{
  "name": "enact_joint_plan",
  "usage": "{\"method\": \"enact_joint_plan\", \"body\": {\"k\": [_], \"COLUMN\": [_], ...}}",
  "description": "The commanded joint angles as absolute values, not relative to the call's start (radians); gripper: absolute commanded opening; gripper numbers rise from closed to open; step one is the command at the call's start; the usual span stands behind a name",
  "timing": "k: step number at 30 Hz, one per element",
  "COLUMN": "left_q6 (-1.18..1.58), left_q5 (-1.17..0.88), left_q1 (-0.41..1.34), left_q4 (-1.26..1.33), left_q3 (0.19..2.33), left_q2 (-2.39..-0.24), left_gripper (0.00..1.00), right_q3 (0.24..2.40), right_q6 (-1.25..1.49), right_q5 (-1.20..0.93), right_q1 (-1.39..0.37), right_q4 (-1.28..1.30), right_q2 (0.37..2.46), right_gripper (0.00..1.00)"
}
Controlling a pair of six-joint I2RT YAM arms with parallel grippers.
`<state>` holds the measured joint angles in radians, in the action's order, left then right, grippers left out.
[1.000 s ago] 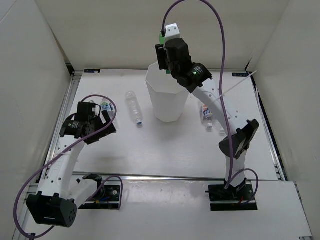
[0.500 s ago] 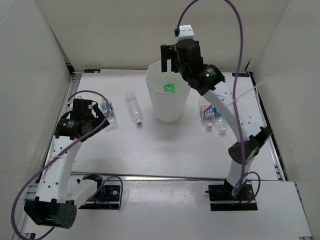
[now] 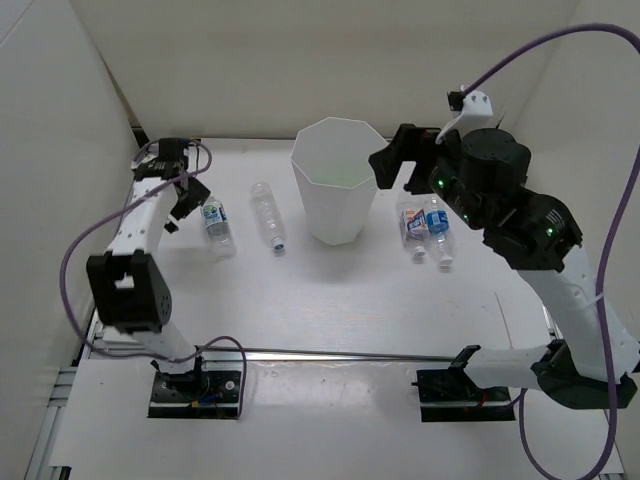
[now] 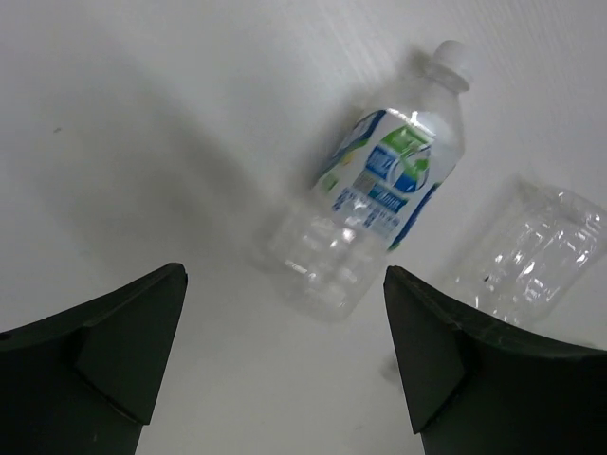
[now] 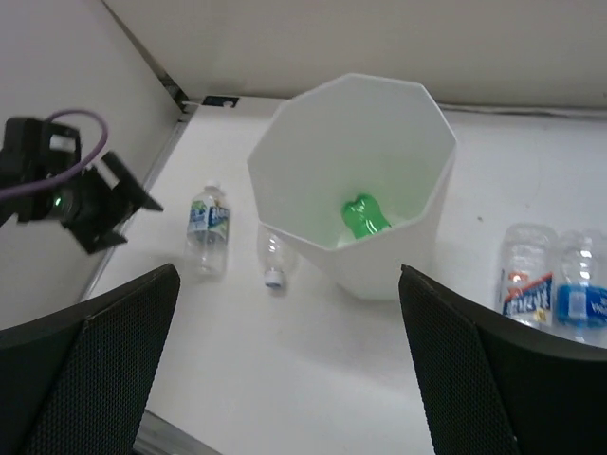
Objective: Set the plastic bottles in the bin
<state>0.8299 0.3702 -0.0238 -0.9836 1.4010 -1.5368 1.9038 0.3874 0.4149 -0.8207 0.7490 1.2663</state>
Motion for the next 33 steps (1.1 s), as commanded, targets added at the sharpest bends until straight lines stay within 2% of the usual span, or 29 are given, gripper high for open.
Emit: {"method": "enact_joint_plan", "body": {"k": [1, 3, 5, 26, 28, 29, 32, 33], "left_q6": [0.752, 0.704, 0.674, 0.603, 0.603, 0.592, 0.581, 0.59], "left_q5": [0.281, 0.261, 0.233, 0.195, 0.184, 0.17, 0.149, 0.149], "left_q1": [-0.016, 0.003, 0.003, 0.034, 0.034, 0.034, 0.034, 0.034], "left_q4": [-0.982, -0.919, -0.882, -0.862, -0.862, -0.848, -0.848, -0.848], "left_q3": [1.566, 1.589, 1.611, 1.537, 1.526, 1.526, 1.505, 1.505], "left_q2": [-1.706, -1.741, -1.765, -1.971, -1.982, -1.982, -1.982, -1.973], "left_gripper": [0.95, 0.95, 1.0, 1.0, 0.92, 0.79, 0.59, 0.46], "right_q3": [1.836, 1.827, 1.845, 1.942, 1.951, 1.951, 1.928, 1.915], "right_q6": [0.431, 0.413, 0.4, 0.301, 0.311, 0.311, 0.336, 0.35], "right_q5": [0.433, 0.463, 0.488, 0.574, 0.574, 0.574, 0.574, 0.574], "right_q1": [-0.819, -0.819, -0.819, -0.819, -0.819, -0.819, -0.819, -0.819], "right_q4": [0.807, 0.841, 0.861, 0.903, 0.928, 0.937, 0.96, 0.96], "right_q2": [1.198, 1.186, 1.172, 1.144, 1.144, 1.135, 1.089, 1.077], "right_gripper": [1.0, 1.0, 1.0, 1.0, 1.0, 1.0, 1.0, 1.0]}}
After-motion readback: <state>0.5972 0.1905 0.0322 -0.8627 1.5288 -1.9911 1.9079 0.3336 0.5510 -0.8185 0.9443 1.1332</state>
